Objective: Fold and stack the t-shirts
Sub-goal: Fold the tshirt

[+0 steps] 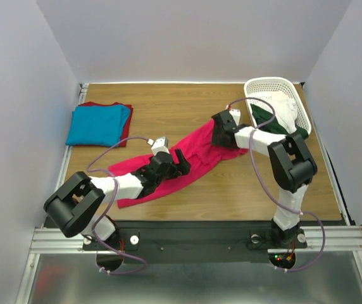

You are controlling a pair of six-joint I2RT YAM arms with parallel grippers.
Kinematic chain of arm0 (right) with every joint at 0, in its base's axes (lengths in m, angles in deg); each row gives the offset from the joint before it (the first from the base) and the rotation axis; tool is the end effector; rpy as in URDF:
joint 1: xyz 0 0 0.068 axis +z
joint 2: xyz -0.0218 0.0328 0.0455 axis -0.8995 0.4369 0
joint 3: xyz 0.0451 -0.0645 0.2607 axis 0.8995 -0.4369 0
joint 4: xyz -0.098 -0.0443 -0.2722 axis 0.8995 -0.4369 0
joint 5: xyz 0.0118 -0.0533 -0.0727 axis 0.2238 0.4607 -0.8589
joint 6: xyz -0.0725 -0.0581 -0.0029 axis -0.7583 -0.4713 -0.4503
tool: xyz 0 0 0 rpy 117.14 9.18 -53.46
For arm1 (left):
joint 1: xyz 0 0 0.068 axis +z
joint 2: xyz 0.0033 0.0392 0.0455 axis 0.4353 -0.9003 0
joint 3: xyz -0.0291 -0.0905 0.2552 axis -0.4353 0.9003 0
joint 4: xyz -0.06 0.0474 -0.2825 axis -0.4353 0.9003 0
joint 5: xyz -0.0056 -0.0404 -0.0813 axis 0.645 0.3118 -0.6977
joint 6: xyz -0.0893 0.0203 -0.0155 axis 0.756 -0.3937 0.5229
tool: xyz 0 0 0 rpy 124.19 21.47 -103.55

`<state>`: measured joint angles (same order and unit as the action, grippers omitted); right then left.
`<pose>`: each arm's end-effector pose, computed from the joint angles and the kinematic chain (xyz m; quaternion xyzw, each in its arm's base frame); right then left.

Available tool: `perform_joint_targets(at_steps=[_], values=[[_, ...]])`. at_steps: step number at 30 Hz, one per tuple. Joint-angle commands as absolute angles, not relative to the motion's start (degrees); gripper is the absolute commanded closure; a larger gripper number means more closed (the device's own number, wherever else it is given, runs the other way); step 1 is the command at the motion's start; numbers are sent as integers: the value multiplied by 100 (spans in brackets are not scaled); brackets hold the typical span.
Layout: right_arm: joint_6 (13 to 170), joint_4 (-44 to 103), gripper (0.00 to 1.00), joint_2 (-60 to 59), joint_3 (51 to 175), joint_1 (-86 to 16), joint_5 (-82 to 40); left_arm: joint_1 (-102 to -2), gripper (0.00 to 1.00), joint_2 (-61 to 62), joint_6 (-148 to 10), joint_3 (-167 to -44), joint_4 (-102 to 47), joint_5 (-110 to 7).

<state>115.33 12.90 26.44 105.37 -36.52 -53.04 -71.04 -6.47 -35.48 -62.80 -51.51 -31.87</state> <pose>0.4008 0.1701 0.1043 0.0870 0.9356 -0.0444 0.3394 0.2509 -0.2300 0.1207 -0.0490 0.8460 -0.3124 0.4294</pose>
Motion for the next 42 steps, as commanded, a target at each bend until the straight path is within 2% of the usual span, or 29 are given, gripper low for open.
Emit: perform_joint_targets(at_steps=[1,7,12,17,24,30,42], values=[[10985,1044,21,3656,11291,-3869,-5068,-7098,1,-344,-3202,-6297,-5151,-3072],[10729,1044,21,4448,12556,-3931,-4918,-7098,1,-362,-3430,-6998,-4669,-2740],[10317,1044,15,4300,12989,-3931,-4804,-7098,1,-55,-3747,-7378,-4325,-2379],[10053,1062,9,3589,12849,-3922,-4602,-7089,1,341,-3783,-7124,-3930,-1939],[10052,1097,9,2797,12243,-3869,-3943,-7098,1,526,-3519,-6395,-3868,-2088],[10158,1220,9,2972,12014,-3860,-3485,-7098,1,693,-3387,-5928,-3956,-2238],[10307,1308,9,3736,12206,-3869,-3634,-7115,1,157,-3133,-5559,-4465,-2835]])
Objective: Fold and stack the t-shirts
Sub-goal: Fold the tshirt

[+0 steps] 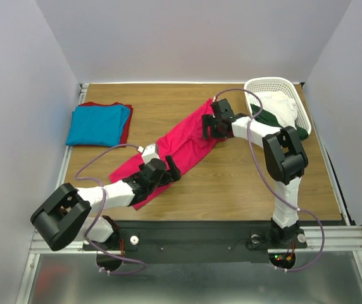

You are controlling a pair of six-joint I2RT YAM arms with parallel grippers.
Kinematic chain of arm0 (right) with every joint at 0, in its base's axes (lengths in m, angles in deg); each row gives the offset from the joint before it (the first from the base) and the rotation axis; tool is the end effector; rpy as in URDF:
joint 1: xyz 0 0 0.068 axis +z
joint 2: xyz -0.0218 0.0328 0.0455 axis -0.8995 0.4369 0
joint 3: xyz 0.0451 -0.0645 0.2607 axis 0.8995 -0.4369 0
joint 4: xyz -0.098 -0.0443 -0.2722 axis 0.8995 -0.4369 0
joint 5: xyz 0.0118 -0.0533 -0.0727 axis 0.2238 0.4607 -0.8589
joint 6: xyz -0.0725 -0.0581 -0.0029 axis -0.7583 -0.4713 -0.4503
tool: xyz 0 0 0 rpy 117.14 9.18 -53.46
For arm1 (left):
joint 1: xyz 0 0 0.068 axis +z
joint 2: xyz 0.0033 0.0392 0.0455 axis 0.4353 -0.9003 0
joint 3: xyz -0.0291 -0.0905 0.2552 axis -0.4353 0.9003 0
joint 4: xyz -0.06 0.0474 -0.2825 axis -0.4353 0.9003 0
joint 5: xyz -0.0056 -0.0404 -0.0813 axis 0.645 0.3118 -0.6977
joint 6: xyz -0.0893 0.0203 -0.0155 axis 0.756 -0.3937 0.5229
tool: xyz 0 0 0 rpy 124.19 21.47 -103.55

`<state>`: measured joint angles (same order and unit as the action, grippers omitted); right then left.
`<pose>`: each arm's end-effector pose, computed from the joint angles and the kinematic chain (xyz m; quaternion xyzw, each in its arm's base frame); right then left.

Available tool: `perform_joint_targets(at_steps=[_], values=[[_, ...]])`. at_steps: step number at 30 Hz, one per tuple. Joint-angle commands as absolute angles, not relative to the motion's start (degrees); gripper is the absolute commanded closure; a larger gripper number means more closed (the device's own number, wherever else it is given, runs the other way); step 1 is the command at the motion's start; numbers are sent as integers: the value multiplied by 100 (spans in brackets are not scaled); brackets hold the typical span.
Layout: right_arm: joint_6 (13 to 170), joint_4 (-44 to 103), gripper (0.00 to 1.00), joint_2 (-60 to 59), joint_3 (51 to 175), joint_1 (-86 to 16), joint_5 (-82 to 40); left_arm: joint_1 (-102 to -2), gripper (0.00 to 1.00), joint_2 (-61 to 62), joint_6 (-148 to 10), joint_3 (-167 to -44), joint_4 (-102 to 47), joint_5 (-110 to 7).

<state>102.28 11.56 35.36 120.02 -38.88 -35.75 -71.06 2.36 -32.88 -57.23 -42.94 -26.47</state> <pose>0.4546 0.2024 0.1153 -0.0407 0.9457 0.0600 0.3169 0.2294 -0.1976 0.1130 -0.0873 0.8626 -0.2615 0.4240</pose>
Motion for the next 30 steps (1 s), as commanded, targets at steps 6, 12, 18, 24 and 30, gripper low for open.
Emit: perform_joint_targets(at_steps=[6,12,18,24,30], values=[[10307,1308,9,4141,12453,-3939,-3661,-7299,1,262,-2843,-5331,-4474,-3011],[10246,1308,9,4580,12839,-3992,-3714,-7598,1,157,-2465,-5225,-4641,-3222],[10131,1291,8,4818,13287,-4027,-3722,-7924,1,-80,-2262,-5514,-4826,-3415],[9974,1273,8,4994,13735,-4036,-3723,-8293,1,-212,-2078,-5954,-4975,-3547],[9675,1273,8,4942,14096,-4028,-3222,-8636,1,-441,-2358,-6806,-4888,-3363]])
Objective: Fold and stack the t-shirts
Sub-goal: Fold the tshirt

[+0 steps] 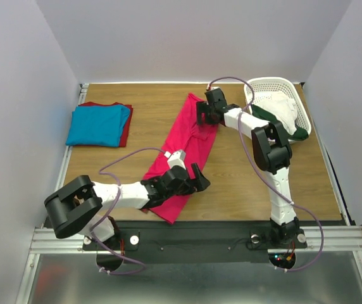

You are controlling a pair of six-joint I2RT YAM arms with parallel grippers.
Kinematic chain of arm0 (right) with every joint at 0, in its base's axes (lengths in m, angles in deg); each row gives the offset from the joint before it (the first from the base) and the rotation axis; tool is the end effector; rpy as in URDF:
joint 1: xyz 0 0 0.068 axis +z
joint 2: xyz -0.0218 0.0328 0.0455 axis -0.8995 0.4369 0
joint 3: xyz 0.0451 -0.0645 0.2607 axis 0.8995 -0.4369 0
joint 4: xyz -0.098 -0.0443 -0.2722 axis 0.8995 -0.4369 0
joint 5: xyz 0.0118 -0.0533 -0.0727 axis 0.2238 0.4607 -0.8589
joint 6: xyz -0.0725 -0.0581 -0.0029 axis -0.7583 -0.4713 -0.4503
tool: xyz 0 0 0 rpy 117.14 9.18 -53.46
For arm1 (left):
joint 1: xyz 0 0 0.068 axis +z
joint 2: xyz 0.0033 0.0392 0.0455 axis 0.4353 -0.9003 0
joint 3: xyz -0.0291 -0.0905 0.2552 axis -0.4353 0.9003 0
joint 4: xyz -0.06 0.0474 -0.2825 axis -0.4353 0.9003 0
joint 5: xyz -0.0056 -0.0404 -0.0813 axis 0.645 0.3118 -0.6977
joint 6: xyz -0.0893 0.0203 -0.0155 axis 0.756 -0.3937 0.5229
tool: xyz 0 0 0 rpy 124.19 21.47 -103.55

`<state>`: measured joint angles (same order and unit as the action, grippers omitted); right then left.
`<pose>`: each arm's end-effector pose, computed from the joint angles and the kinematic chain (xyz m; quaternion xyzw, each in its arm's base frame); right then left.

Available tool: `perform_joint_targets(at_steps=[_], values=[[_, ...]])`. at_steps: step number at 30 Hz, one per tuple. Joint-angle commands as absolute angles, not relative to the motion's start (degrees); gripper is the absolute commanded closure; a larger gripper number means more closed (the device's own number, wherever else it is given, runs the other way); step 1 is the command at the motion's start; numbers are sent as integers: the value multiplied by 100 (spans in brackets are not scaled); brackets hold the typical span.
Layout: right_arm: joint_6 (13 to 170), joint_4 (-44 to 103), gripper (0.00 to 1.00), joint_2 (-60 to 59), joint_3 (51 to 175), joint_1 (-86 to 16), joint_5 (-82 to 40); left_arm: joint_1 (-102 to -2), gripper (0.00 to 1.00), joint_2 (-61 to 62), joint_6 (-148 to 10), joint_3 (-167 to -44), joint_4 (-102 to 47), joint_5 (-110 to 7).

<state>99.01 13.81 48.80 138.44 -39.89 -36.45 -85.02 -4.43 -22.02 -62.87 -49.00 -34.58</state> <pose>0.5265 0.2240 0.1174 -0.0514 0.9230 0.0637 0.3759 0.1833 -0.2836 0.1261 -0.0325 0.8496 -0.4140 0.3251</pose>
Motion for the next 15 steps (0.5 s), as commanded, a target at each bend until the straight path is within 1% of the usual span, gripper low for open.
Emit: perform_joint_targets(at_steps=[1,4,7,13,15], values=[[9631,1273,8,4837,14105,-4036,-3143,-8636,1,-423,-2428,-6937,-4774,-3319],[9472,1282,8,4547,14027,-4036,-3125,-8636,1,-126,-2517,-6992,-4476,-2995],[9402,1282,7,3967,13712,-4036,-3169,-8636,1,339,-2570,-6913,-4115,-2494],[9612,1282,7,3210,12895,-4019,-3116,-8636,1,938,-2412,-6631,-2623,-1343],[9717,1282,8,3061,12639,-4001,-3055,-8636,1,1009,-2359,-6587,-2358,-1201]])
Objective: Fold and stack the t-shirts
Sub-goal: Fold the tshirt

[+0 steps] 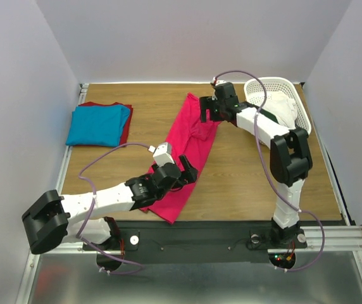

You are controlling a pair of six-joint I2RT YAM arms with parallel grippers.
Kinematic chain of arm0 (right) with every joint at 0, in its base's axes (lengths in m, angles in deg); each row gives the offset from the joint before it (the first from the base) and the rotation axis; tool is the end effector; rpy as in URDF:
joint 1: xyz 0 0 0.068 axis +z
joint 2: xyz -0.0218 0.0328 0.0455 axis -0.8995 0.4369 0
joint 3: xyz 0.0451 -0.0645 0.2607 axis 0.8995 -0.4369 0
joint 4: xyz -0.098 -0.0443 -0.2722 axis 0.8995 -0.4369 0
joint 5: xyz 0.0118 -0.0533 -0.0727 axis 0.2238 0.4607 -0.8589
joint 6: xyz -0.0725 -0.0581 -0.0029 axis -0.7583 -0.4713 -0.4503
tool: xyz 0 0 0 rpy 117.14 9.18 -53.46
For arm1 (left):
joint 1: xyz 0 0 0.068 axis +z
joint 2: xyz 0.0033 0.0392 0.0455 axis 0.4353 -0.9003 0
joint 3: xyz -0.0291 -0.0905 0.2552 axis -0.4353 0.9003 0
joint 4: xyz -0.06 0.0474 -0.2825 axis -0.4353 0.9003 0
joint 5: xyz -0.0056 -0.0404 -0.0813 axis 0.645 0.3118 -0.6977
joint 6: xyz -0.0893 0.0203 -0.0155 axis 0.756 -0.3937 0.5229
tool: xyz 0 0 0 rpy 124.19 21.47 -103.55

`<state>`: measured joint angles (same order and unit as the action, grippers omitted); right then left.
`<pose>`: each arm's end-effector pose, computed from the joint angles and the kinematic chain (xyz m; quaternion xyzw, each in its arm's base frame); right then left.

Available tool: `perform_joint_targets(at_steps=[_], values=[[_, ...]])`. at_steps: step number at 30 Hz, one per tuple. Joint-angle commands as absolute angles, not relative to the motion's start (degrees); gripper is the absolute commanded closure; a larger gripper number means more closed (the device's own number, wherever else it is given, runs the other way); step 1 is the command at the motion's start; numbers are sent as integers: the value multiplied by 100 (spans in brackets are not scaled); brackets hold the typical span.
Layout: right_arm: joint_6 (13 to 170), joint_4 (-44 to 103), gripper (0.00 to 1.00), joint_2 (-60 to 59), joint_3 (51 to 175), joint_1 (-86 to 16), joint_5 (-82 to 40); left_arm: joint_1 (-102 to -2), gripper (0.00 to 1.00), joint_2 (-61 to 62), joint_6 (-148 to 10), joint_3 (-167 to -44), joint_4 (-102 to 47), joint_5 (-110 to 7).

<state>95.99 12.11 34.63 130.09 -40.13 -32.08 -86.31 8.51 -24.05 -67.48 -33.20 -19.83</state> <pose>0.4893 0.2118 0.1888 -0.0856 0.9078 0.0973 0.3988 0.1863 -0.2624 0.1916 -0.0781 0.8297 -0.3588 0.4205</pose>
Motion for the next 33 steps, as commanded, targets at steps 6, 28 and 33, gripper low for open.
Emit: perform_joint_targets(at_steps=[6,28,33], values=[[9929,1308,9,2753,11909,-3799,-3011,-8513,1,1106,-2034,-6394,-1785,-832],[10096,1396,9,3508,11881,-3544,-3213,-8399,1,754,-1682,-5841,-2470,-1675],[10131,1387,9,3736,12048,-3553,-3511,-8434,1,939,-1559,-5656,-2847,-2192]])
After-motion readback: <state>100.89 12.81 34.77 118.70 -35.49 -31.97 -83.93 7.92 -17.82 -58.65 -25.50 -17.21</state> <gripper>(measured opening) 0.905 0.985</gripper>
